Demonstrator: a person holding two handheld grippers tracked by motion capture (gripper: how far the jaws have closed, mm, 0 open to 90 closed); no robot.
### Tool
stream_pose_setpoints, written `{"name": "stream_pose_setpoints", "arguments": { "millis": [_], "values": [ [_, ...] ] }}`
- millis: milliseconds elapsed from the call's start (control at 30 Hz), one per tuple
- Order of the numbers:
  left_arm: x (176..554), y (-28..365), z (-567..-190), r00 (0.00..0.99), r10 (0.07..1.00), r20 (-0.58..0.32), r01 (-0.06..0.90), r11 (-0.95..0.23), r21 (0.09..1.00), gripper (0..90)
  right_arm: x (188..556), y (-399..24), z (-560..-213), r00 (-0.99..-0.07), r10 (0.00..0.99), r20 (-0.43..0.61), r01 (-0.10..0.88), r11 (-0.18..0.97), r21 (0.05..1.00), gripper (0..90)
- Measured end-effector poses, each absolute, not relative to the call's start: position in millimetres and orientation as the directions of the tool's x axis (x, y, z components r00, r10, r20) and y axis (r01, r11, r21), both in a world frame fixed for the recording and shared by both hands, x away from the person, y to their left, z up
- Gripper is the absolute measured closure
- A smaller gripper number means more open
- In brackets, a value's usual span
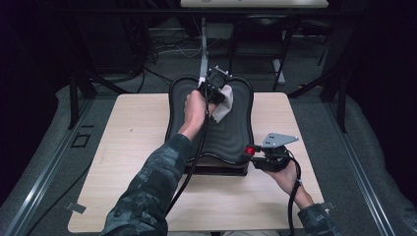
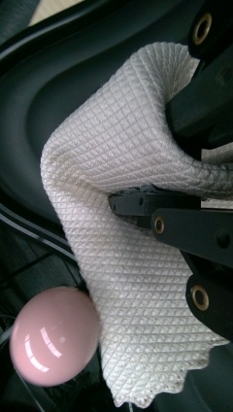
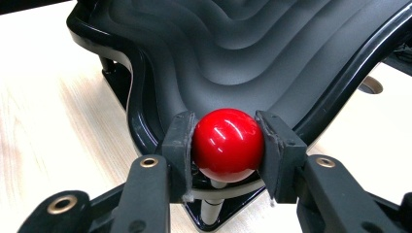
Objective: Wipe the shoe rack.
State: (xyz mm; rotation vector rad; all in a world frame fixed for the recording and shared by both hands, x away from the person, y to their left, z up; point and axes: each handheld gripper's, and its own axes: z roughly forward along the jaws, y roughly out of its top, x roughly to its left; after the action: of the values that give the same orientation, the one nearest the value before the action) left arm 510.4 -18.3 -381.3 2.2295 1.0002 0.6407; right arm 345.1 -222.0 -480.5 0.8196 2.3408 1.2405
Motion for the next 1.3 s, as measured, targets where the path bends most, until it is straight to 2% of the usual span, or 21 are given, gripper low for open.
{"name": "stream_pose_setpoints", "arguments": {
  "millis": [367,767,833,1300],
  "values": [
    [511.6,-19.4,-382.0,0.591,0.788,0.173,0.483,-0.518,0.706,83.5,345.3,-222.3,-481.0,-0.766,0.642,-0.043,0.320,0.438,0.840,59.8],
    [479.3,-21.3,-401.7,0.643,0.750,0.156,0.467,-0.544,0.697,84.1,345.1,-222.0,-481.0,-0.763,0.645,-0.040,0.324,0.436,0.840,59.8],
    [472.1,-21.1,-405.5,0.649,0.740,0.176,0.445,-0.557,0.701,84.0,345.3,-222.0,-480.8,-0.764,0.644,-0.039,0.325,0.436,0.839,59.8],
    [430.5,-22.0,-430.8,0.736,0.665,0.123,0.413,-0.586,0.697,84.2,345.3,-221.8,-481.0,-0.762,0.646,-0.037,0.326,0.433,0.841,59.8]
  ]
}}
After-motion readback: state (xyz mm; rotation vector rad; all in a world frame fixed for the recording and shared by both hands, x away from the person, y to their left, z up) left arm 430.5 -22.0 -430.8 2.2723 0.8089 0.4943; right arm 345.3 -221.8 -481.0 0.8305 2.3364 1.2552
